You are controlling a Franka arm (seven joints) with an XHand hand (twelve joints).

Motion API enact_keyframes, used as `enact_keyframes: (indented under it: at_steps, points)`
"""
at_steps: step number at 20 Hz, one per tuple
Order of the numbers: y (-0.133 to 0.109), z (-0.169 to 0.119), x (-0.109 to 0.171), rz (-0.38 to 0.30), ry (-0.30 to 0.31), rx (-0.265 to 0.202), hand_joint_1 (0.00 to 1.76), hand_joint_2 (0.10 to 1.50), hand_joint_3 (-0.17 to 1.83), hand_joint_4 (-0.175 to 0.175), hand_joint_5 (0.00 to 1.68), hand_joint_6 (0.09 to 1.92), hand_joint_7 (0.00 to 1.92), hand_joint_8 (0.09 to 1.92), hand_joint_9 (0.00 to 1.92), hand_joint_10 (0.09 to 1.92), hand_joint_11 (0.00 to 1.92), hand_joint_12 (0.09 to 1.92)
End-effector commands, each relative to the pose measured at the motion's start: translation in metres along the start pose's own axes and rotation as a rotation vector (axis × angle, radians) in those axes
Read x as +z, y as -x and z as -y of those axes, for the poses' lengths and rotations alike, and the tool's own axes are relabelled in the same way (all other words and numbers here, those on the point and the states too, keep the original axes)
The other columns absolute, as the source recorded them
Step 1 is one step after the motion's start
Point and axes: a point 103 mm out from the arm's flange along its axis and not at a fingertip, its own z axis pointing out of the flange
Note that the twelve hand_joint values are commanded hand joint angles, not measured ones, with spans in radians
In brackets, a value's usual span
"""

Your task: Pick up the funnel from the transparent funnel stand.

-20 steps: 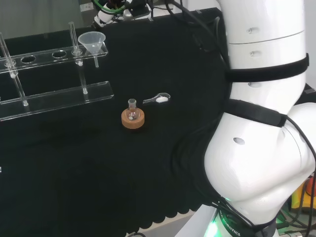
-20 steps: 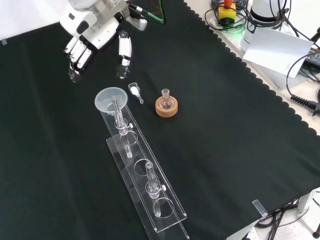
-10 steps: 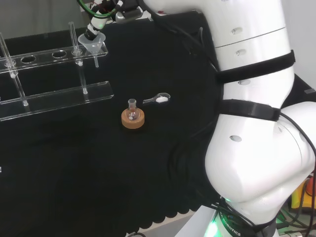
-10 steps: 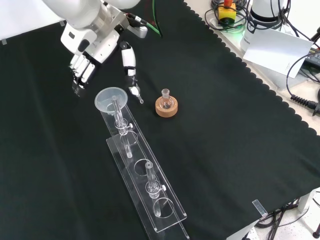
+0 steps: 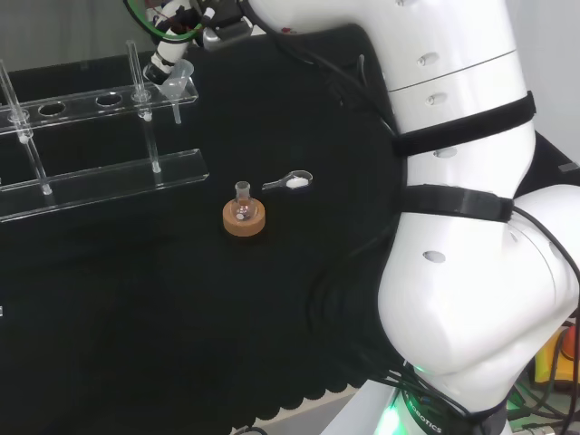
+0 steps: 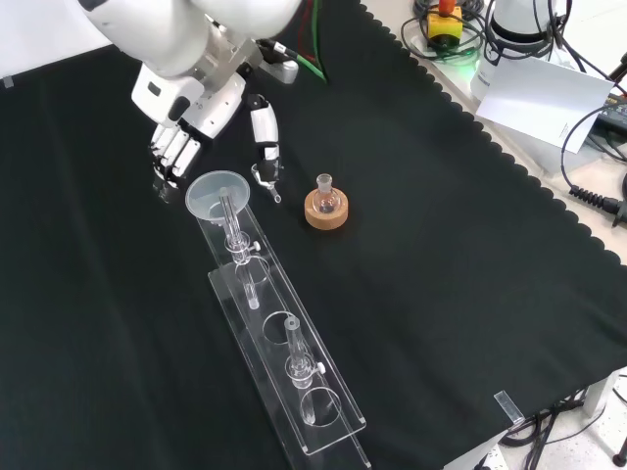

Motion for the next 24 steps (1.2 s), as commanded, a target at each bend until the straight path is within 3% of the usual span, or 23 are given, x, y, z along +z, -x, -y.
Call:
enact_keyframes:
  at_steps: [1,13,17,24]
  points:
    - [-0.006,-0.003,0.002,0.039,0.023,-0.004,0.43,0.78,0.11,-0.049,0.0,0.09,0.0,0.36,0.0,0.87,0.16,1.48]
    - [-0.003,-0.007,0.01,0.054,0.101,0.015,0.46,0.79,0.1,-0.054,0.02,0.09,0.0,0.38,0.0,0.85,0.09,1.48]
    - [-0.003,-0.011,0.014,0.027,0.085,0.007,0.47,0.79,0.09,-0.059,0.05,0.09,0.0,0.5,0.06,0.87,0.11,1.49]
    - [-0.003,-0.016,0.018,0.016,0.097,0.003,0.49,0.81,0.1,-0.058,0.07,0.09,0.0,0.55,0.1,0.86,0.11,1.48]
